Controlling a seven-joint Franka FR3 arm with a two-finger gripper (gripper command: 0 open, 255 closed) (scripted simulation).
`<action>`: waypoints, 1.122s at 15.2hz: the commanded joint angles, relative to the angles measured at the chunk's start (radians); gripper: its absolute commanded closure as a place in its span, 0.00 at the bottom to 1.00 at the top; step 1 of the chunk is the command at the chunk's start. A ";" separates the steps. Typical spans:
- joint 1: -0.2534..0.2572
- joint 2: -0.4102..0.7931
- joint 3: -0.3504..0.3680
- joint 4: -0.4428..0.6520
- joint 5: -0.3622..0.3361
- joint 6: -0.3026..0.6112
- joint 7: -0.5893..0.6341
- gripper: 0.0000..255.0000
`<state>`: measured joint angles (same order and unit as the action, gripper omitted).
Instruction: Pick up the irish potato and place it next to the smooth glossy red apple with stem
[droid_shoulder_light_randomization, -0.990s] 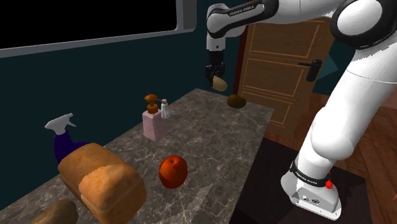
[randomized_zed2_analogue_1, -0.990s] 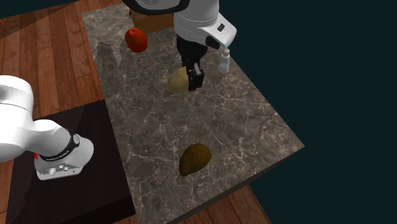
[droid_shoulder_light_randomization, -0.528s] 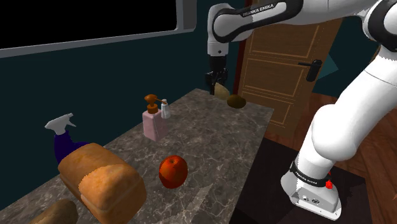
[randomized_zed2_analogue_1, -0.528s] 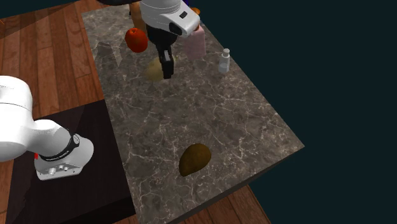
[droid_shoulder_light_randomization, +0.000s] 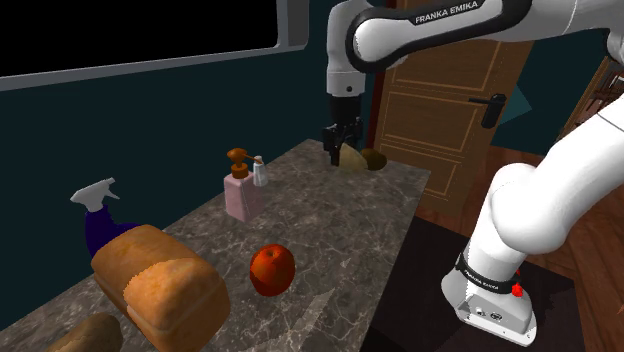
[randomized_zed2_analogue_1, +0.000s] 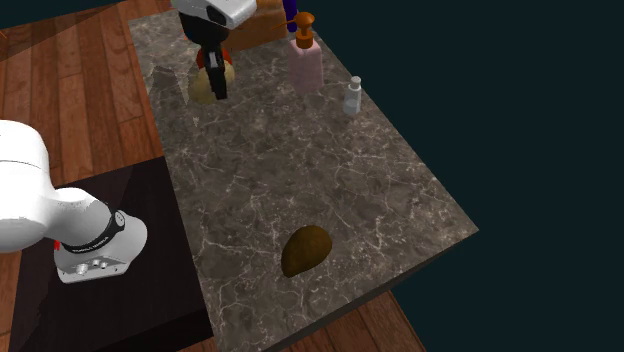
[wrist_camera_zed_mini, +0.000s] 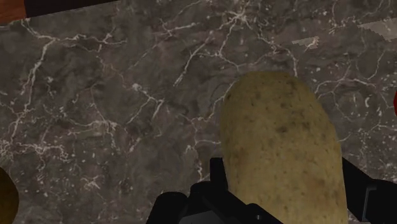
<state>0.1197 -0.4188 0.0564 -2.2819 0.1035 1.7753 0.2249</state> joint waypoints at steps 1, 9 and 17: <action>0.021 -0.042 0.033 -0.038 0.021 0.001 0.046 1.00; 0.110 -0.143 0.169 -0.109 0.118 -0.006 0.223 1.00; 0.122 -0.136 0.196 -0.196 0.138 0.091 0.232 1.00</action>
<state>0.2423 -0.5564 0.2527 -2.4668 0.2416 1.8530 0.4602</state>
